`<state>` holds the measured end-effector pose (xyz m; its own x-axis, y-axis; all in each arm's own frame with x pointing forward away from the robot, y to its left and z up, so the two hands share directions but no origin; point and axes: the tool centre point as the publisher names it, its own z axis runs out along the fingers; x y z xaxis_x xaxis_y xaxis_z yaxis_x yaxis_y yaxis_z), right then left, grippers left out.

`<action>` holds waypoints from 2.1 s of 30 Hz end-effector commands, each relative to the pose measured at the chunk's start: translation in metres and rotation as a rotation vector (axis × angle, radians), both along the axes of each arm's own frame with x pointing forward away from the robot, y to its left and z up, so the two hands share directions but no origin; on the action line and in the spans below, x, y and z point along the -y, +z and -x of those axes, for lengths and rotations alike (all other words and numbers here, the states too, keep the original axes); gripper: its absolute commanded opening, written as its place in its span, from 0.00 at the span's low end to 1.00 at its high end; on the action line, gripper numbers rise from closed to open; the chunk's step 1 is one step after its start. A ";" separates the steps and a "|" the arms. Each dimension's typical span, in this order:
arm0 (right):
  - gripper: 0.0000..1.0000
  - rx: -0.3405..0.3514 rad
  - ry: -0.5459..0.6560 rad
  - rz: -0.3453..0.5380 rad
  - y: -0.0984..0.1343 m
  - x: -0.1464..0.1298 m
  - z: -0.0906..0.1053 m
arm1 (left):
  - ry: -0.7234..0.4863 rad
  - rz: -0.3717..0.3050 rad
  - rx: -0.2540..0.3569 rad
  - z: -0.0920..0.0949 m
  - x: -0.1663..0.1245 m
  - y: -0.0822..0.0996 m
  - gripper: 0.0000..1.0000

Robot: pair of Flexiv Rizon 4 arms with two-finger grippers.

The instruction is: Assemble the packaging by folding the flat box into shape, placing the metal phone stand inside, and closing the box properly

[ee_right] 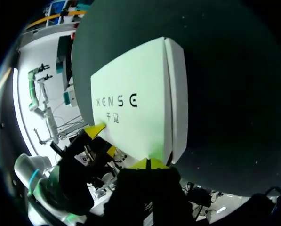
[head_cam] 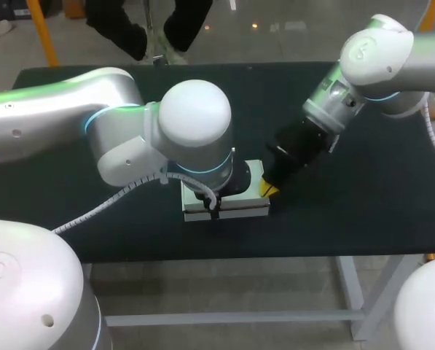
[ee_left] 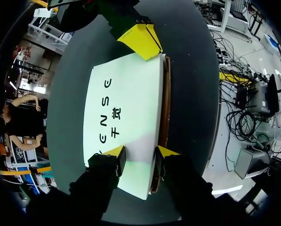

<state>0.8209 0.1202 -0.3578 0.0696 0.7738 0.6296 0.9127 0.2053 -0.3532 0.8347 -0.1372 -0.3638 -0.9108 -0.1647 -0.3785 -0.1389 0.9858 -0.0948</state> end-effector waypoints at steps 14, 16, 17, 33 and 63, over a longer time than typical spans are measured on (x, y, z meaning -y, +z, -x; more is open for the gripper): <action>0.00 0.000 0.004 -0.005 -0.001 -0.001 -0.002 | -0.025 0.159 0.012 0.012 -0.019 0.028 0.47; 0.00 0.001 0.005 -0.005 -0.001 -0.001 -0.002 | -0.007 0.207 0.006 0.010 -0.023 0.032 0.37; 0.00 0.001 0.005 -0.005 -0.001 -0.001 -0.002 | 0.001 0.226 -0.001 0.009 -0.025 0.034 0.29; 0.00 0.002 -0.004 0.000 -0.003 0.000 -0.001 | 0.075 0.280 -0.095 -0.012 -0.026 0.015 0.00; 0.00 -0.057 -0.017 -0.005 -0.029 0.001 -0.005 | 0.075 0.313 -0.161 -0.003 -0.031 -0.020 0.00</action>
